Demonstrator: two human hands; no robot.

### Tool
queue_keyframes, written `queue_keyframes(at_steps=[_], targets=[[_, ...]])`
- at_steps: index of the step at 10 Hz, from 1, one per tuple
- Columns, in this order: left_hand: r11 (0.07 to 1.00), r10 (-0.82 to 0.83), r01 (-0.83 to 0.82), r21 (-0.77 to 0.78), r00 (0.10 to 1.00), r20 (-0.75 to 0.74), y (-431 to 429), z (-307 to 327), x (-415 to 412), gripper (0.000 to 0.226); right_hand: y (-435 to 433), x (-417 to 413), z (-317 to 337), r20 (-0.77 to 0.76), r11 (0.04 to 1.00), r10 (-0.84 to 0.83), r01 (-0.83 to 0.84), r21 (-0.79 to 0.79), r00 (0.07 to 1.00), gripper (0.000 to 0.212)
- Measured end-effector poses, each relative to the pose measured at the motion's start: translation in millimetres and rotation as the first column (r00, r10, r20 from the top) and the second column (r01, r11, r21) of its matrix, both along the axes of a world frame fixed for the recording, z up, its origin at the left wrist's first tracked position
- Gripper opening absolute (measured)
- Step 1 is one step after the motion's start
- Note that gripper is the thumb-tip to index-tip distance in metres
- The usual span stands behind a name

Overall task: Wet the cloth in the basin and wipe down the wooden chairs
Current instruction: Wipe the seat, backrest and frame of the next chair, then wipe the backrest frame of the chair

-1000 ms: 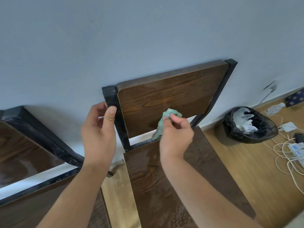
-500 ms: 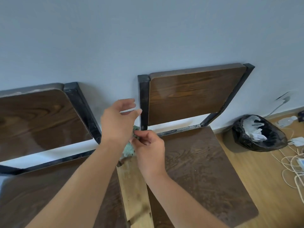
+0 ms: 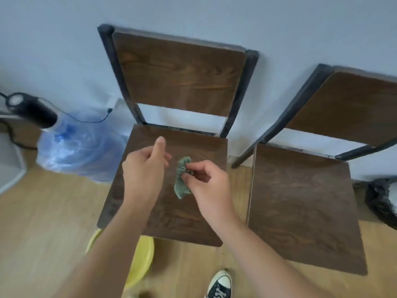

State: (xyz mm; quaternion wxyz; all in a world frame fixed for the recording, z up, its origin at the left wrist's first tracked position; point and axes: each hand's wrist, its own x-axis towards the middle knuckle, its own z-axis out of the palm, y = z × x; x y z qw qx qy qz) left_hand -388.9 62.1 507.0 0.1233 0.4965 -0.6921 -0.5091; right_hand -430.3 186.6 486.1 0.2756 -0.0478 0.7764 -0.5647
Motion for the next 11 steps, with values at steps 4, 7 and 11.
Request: queue_keyframes(at_steps=[4, 7, 11], targets=[[0.876, 0.337, -0.326, 0.355, 0.941, 0.033, -75, -165, 310, 0.024, -114, 232, -143, 0.053, 0.92, 0.357, -0.361, 0.154, 0.933, 0.019], [0.745, 0.305, -0.368, 0.557, 0.93, 0.206, -101, -369, 375, 0.022, -143, 311, -398, 0.203, 0.788, 0.329, -0.386, 0.479, 0.922, 0.018], [0.61, 0.314, -0.411, 0.678, 0.91, 0.27, -85, -447, 419, 0.021, -101, 307, -481, 0.151, 0.645, 0.445, -0.433, 0.629, 0.883, 0.023]])
